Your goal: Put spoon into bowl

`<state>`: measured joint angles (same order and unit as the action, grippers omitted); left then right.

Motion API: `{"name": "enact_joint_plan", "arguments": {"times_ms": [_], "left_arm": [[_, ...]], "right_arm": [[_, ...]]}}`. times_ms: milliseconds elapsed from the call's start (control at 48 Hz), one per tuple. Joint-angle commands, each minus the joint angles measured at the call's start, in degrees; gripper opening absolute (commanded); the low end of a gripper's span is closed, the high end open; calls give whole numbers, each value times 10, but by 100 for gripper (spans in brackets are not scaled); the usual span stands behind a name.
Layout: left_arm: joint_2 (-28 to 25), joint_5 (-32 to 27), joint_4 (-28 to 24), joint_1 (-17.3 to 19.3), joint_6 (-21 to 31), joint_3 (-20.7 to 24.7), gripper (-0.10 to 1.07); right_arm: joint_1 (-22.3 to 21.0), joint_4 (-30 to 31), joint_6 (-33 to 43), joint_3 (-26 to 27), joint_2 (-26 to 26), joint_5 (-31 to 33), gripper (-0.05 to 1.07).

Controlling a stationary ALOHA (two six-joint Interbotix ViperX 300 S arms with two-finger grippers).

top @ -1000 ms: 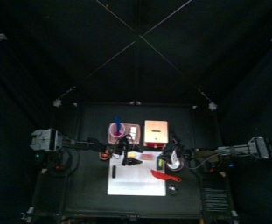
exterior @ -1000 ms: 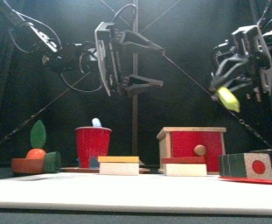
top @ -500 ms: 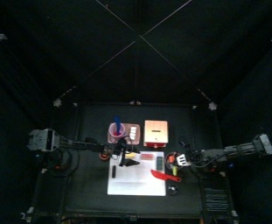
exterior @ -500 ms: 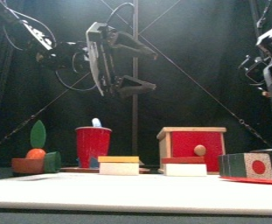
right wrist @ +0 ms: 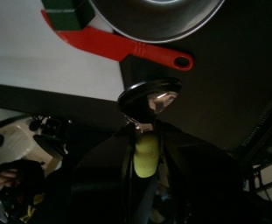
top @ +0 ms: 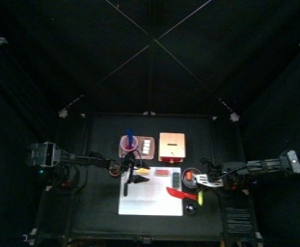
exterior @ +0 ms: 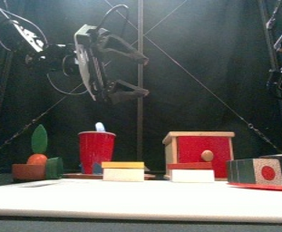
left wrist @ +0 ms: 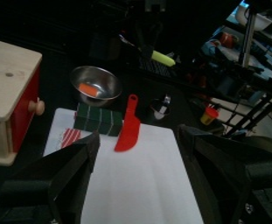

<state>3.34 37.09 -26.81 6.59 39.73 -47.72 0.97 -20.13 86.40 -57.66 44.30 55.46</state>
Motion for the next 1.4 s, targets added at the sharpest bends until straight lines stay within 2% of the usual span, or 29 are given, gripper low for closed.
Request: {"name": "enact_joint_plan", "arguments": {"times_ms": [0,125,229,417,583,896,1042,1375], "left_arm": [[17,3,-4,8,-1,-5,103],[28,3,-4,11,-1,-21,103],[39,3,-5,15,-1,-32,103],[47,3,-14,26,-2,-47,103],[54,3,-31,37,-2,-61,103],[60,3,-32,39,-1,-73,103],[59,3,-28,40,-1,-76,103],[59,3,-25,39,1,-76,103]], "right_arm": [[-20,-4,-2,12,-20,4,59],[-44,-17,-12,18,-38,4,59],[-72,-59,-47,22,-53,4,59],[-125,-143,-150,24,-113,7,59],[-175,-179,-242,28,-163,31,59],[-236,-178,-327,26,-214,84,60],[-258,-171,-360,27,-235,89,61],[-272,-127,-399,27,-273,83,62]]}}
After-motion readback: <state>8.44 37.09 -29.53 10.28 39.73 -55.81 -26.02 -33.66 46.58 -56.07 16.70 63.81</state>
